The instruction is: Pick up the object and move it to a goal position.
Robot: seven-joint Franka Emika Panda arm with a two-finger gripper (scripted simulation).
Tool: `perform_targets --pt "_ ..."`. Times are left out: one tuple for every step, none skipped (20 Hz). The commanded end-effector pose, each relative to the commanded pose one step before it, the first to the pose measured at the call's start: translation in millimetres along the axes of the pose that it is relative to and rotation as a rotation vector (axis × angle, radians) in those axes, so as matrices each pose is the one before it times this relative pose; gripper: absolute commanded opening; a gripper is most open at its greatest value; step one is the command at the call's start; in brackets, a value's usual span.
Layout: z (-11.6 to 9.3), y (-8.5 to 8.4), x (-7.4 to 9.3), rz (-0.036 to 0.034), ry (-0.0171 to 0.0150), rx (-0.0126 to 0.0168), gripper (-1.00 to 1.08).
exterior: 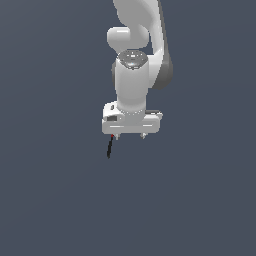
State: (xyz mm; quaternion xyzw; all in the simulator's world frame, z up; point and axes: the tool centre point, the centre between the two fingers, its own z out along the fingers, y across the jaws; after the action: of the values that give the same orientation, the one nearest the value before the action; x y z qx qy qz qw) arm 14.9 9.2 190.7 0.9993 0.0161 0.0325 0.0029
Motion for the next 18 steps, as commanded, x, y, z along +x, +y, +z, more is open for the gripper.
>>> perform_targets --pt "0.00 0.01 0.00 0.00000 0.00000 0.00000 1.00" --pt "-0.33 0.44 0.08 0.00092 0.00075 0.00013 1.00" --pt "-0.86 1.20 0.27 0.00258 0.00204 0.00040 1.00" --pt "-1.46 2.03 0.44 0.00434 0.00343 0.00066 1.00" --pt "-2.06 2.83 0.62 0.00606 0.00480 0.00090 1.00" --pt "-2.64 3.61 0.81 0.00772 0.00615 0.00112 1.00" --pt "-2.98 4.01 0.92 0.00859 0.00688 0.00121 1.00" --pt "-2.47 3.25 0.79 0.00699 0.00564 0.00096 1.00" --pt "-1.88 2.40 0.62 0.00521 0.00424 0.00070 1.00" --pt "-1.28 1.57 0.44 0.00343 0.00283 0.00045 1.00" --pt "-0.67 0.73 0.24 0.00166 0.00140 0.00022 1.00" --pt "-0.05 0.01 0.00 0.00000 0.00000 0.00000 1.00" --pt "0.73 -0.82 -0.24 -0.00179 -0.00149 -0.00024 1.00" --pt "0.64 -0.12 -0.31 -0.00067 -0.00086 -0.00011 1.00" --pt "0.84 0.51 -0.52 0.00021 -0.00044 -0.00002 1.00" --pt "1.63 1.15 -0.81 0.00085 -0.00097 -0.00002 1.00" --pt "2.23 1.47 -1.25 0.00088 -0.00126 -0.00004 1.00" --pt "2.99 1.83 -1.68 0.00096 -0.00184 -0.00008 1.00"
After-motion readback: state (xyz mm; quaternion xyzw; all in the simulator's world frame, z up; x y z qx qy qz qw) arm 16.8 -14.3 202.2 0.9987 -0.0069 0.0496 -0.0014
